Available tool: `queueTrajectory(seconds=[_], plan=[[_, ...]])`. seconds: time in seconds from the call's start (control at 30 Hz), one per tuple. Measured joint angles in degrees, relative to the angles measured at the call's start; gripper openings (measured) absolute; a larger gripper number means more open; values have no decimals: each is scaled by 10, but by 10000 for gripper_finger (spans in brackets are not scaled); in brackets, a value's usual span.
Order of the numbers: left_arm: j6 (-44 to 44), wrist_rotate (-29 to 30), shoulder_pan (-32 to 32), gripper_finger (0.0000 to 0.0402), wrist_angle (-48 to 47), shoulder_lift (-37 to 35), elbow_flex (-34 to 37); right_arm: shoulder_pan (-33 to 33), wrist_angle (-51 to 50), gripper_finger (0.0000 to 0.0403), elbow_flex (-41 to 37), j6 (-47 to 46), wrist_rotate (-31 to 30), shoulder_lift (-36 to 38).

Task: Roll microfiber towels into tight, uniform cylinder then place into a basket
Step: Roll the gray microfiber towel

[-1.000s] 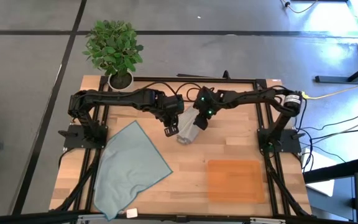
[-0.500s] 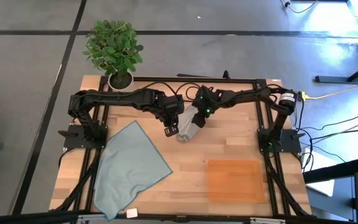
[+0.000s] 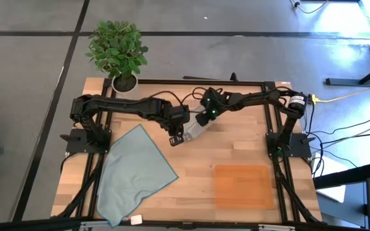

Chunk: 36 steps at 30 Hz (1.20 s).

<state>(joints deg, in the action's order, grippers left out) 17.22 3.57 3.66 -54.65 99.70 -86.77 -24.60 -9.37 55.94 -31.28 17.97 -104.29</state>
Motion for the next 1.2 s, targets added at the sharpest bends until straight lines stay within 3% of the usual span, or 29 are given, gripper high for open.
queueTrajectory(seconds=[0.17,0.33,0.57,0.7,0.87,1.03,1.2], plan=[[37,0,-3,41,9,0,28,0,10,174,0,-114,-15,0],[37,0,-3,41,9,0,32,0,26,174,6,-100,-20,10],[37,0,-3,41,8,0,32,-7,6,174,14,-62,-44,78],[37,2,-3,41,8,0,32,-7,-32,174,15,52,-52,128],[30,5,-3,41,7,0,32,19,-130,174,15,227,-15,174],[18,4,-2,41,7,0,32,45,-201,174,15,381,-15,175],[20,5,0,41,7,0,32,64,-168,174,-3,472,-22,154]])
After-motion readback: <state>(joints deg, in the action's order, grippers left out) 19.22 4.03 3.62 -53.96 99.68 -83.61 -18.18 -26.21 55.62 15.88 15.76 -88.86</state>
